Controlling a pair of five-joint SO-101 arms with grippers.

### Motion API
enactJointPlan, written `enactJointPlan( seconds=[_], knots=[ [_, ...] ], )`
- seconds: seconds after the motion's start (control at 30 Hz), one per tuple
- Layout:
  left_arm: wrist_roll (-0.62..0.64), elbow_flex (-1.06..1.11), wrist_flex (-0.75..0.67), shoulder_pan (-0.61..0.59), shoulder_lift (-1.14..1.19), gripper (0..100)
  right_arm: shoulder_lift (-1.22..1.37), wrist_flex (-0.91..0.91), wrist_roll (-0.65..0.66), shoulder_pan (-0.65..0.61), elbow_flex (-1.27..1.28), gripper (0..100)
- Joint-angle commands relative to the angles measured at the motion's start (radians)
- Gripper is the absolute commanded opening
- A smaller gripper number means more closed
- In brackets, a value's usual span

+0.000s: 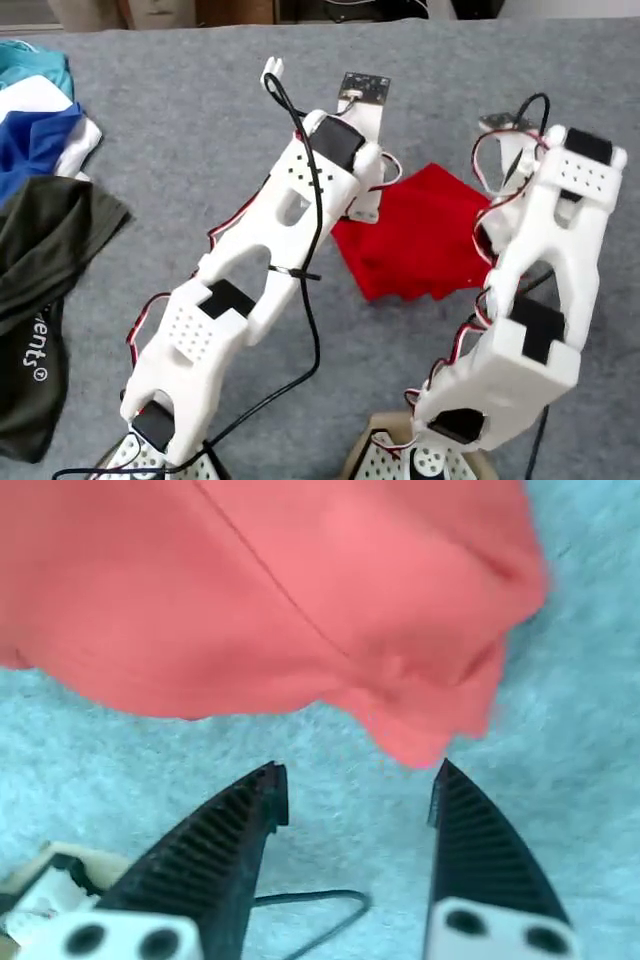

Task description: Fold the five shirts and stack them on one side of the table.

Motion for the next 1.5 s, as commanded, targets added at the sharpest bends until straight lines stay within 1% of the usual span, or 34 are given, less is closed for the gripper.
enactJointPlan(
  seconds=[0.0, 0.07, 0.17, 0.23, 0.3, 0.63, 0.73, 0.9, 0.93, 1.07, 1.27, 1.47],
  knots=[
    [-0.008, -0.005, 0.011, -0.02, -0.018, 2, -0.077, -0.141, -0.064, -0.044, 0.179, 24.1],
    [-0.008, -0.005, 0.011, -0.025, -0.018, 2, -0.084, -0.199, -0.101, -0.076, 0.24, 21.8],
    [-0.008, -0.005, 0.011, -0.029, -0.018, 2, -0.087, -0.242, -0.167, -0.107, 0.262, 14.3],
    [-0.008, -0.005, 0.011, -0.035, -0.018, 2, -0.079, -0.258, -0.201, -0.111, 0.259, 9.5],
    [-0.008, -0.005, 0.011, -0.041, -0.018, 2, -0.077, -0.292, -0.224, -0.111, 0.268, 6.9],
    [-0.011, -0.005, 0.011, -0.08, -0.016, 2, 0.028, -0.327, -0.227, -0.104, 0.266, 6.9],
    [-0.012, -0.005, 0.011, -0.087, -0.016, 2, 0.019, -0.324, -0.227, -0.104, 0.266, 3.3],
    [-0.012, -0.005, 0.011, -0.091, -0.015, 2, -0.045, -0.288, -0.226, -0.107, 0.257, 2.7],
    [-0.012, -0.005, 0.011, -0.091, -0.016, 2, -0.064, -0.269, -0.226, -0.108, 0.245, 1.0],
    [-0.012, -0.005, 0.011, -0.091, -0.016, 2, -0.139, -0.186, -0.224, -0.104, 0.15, 0.4],
    [-0.011, -0.006, 0.011, -0.089, -0.028, 2, -0.202, -0.077, -0.226, -0.11, -0.076, 0.4],
    [-0.008, 0.043, 0.011, -0.08, -0.185, 2, -0.214, 0.015, -0.226, -0.108, -0.366, 0.4]
  ],
)
